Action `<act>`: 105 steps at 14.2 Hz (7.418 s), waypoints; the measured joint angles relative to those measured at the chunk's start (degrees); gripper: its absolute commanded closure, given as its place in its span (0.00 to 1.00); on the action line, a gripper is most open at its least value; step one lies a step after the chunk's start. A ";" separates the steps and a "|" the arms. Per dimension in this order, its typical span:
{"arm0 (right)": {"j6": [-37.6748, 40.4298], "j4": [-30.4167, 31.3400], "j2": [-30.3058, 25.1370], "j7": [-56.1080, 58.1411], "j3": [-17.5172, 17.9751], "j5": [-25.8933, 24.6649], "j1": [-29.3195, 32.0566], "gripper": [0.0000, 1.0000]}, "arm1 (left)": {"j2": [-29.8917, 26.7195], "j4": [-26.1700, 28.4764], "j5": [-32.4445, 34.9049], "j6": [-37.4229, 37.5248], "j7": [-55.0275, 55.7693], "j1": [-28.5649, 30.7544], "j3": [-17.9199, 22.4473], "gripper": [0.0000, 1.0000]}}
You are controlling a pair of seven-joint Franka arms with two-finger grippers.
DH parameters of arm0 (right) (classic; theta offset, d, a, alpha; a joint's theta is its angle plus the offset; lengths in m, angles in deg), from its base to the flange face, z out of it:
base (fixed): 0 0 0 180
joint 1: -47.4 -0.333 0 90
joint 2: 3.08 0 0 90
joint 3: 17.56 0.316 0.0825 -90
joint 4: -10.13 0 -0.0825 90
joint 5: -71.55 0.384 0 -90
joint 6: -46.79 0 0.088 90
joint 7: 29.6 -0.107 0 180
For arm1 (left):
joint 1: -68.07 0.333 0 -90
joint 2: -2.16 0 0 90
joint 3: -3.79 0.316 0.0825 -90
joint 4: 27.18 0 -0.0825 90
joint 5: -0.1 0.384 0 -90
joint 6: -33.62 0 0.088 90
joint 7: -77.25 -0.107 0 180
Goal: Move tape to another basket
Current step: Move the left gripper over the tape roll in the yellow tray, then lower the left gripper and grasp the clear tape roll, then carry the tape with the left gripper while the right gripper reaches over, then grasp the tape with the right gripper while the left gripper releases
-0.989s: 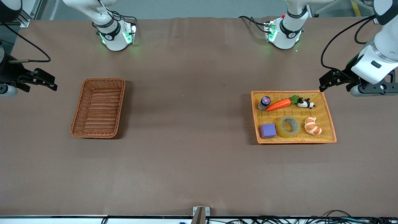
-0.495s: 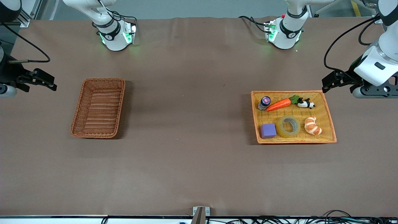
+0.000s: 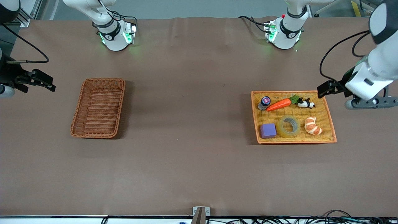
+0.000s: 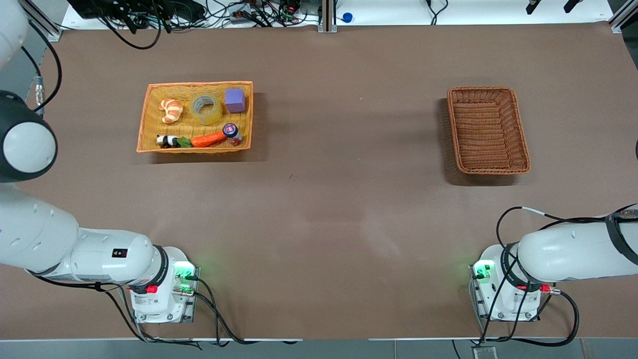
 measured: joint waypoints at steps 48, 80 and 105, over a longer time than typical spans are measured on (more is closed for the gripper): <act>0.19 0.14 0.00 0.02 -0.10 0.00 0.52 0.00 | 13.20 5.37 0.24 -16.72 6.86 -0.21 -14.42 0.99; -4.76 1.28 5.89 0.02 0.86 0.18 -1.50 0.00 | 47.69 -20.49 6.55 -36.95 32.12 -42.45 -7.94 0.57; -49.71 27.52 27.62 -32.88 26.07 -2.79 -11.14 0.07 | 12.41 -14.62 5.37 -5.19 13.17 -14.98 -4.78 0.00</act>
